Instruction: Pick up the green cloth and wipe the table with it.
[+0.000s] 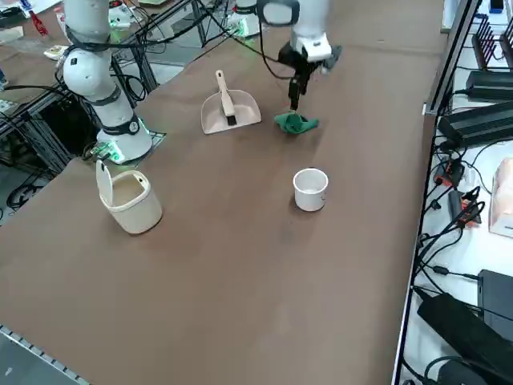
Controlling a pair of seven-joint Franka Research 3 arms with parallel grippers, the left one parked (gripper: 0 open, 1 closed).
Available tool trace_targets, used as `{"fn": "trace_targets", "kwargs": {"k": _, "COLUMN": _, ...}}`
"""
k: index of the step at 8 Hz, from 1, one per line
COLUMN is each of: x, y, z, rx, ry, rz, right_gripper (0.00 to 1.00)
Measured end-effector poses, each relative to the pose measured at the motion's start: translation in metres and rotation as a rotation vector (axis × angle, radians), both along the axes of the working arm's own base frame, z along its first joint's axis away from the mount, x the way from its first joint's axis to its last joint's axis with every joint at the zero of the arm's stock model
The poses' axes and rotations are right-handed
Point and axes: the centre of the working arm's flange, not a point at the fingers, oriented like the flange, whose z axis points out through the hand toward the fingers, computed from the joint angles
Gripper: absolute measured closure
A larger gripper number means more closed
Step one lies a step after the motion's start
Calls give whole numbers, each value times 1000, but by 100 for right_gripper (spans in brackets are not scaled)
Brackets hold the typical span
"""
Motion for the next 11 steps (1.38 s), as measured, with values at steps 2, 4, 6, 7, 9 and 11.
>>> {"fn": "trace_targets", "kwargs": {"k": 2, "x": 3, "y": -30, "z": 47, "rx": -15, "ry": -54, "rz": 38, "right_gripper": 0}}
{"fn": "trace_targets", "kwargs": {"k": 4, "x": 3, "y": -64, "z": 88, "rx": -37, "ry": -79, "rz": 101, "right_gripper": 0}}
{"fn": "trace_targets", "kwargs": {"k": 6, "x": 2, "y": -102, "z": 139, "rx": -33, "ry": -93, "rz": 86, "right_gripper": 0}}
{"fn": "trace_targets", "kwargs": {"k": 7, "x": 1, "y": -122, "z": 168, "rx": -32, "ry": -94, "rz": 66, "right_gripper": 0}}
{"fn": "trace_targets", "kwargs": {"k": 9, "x": -3, "y": -147, "z": 203, "rx": -30, "ry": -99, "rz": 40, "right_gripper": 0}}
{"fn": "trace_targets", "kwargs": {"k": 11, "x": -12, "y": -161, "z": 214, "rx": -18, "ry": -72, "rz": 22, "right_gripper": 0}}
